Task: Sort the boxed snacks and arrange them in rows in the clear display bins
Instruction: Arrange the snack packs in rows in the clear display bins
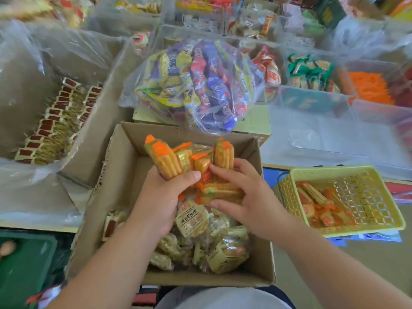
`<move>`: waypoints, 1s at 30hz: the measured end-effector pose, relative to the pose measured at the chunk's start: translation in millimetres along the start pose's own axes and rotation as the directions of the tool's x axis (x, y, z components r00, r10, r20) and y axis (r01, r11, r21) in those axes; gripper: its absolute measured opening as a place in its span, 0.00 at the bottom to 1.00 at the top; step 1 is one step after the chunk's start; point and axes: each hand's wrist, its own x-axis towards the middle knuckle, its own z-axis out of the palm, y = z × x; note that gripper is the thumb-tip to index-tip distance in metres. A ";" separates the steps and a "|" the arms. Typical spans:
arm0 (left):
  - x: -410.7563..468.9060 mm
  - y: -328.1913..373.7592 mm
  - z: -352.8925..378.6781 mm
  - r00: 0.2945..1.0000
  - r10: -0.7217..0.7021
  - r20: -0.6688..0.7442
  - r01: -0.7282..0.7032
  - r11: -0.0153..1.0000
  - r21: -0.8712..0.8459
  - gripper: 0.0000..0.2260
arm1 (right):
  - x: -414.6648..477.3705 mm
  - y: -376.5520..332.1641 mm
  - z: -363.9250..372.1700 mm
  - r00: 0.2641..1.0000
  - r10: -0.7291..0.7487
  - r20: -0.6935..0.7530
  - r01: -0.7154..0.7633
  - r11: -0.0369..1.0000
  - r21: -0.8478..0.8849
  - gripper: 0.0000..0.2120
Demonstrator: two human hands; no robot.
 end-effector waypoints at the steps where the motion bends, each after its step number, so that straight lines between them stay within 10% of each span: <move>1: -2.7 -6.5 10.5 0.999 -0.017 0.027 0.017 1.000 0.002 0.14 | -11.9 5.3 -9.1 0.999 0.043 -0.013 -0.042 0.996 0.078 0.30; 15: 10.4 -129.9 233.8 0.970 -0.241 -0.043 0.244 0.964 0.107 0.16 | -129.1 157.6 -174.8 0.970 0.244 0.002 -0.236 0.933 0.272 0.18; 24: 44.8 -205.3 314.8 0.871 -0.409 -0.272 0.483 0.817 0.316 0.12 | -160.2 245.9 -234.1 0.901 0.428 0.071 -0.430 0.902 0.029 0.13; 30: 70.6 -227.6 317.8 0.947 -0.202 -0.251 0.318 0.450 0.835 0.31 | -156.4 277.7 -262.1 0.880 0.467 0.086 -0.408 0.838 -0.362 0.17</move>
